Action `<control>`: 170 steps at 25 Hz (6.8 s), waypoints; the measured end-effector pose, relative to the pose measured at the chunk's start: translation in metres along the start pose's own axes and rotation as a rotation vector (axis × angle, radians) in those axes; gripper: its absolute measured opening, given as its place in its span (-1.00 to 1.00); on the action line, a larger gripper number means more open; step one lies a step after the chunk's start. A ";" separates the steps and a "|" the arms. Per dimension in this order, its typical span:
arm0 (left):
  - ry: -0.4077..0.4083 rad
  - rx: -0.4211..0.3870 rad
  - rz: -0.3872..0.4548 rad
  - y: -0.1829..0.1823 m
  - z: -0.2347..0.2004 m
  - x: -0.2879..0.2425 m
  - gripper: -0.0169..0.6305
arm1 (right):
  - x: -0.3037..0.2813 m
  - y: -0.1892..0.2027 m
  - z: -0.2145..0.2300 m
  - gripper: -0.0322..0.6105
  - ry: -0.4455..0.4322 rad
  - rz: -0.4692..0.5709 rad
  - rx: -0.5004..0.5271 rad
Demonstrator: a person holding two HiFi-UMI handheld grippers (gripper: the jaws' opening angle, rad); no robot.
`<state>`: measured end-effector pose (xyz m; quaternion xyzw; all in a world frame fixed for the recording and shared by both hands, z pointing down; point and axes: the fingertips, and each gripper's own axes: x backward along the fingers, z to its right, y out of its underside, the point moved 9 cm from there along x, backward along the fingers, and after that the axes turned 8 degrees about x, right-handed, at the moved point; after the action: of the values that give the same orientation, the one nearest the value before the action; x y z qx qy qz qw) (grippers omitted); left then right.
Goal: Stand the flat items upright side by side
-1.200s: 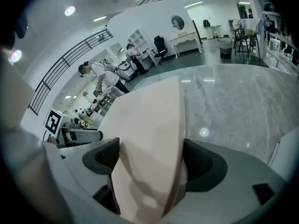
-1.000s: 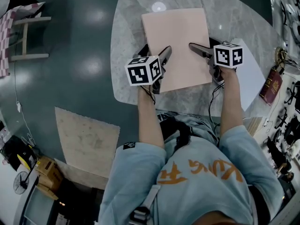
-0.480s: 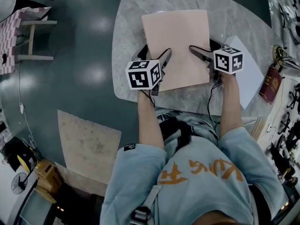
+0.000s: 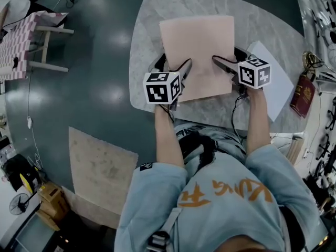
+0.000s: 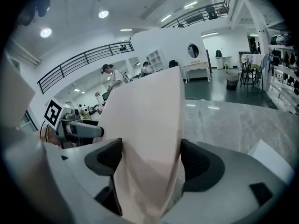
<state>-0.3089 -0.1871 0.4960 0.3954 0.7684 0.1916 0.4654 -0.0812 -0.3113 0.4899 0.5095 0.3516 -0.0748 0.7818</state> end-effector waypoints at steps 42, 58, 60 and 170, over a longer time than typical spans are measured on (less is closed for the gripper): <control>-0.179 -0.249 0.250 0.049 0.068 0.097 0.29 | 0.073 0.021 -0.072 0.29 0.122 0.195 0.374; -0.169 -0.140 0.292 0.071 0.069 0.117 0.29 | 0.100 0.034 -0.080 0.28 0.153 0.277 0.260; -0.174 -0.132 0.289 0.075 0.069 0.121 0.28 | 0.103 0.038 -0.081 0.26 0.155 0.280 0.245; -0.479 0.403 0.316 0.208 0.339 -0.066 -0.76 | 0.213 0.071 0.207 -0.89 -0.258 0.018 0.550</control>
<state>0.0910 -0.1367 0.5034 0.6269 0.5893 0.0076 0.5096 0.2089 -0.4025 0.4582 0.6915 0.2115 -0.2243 0.6533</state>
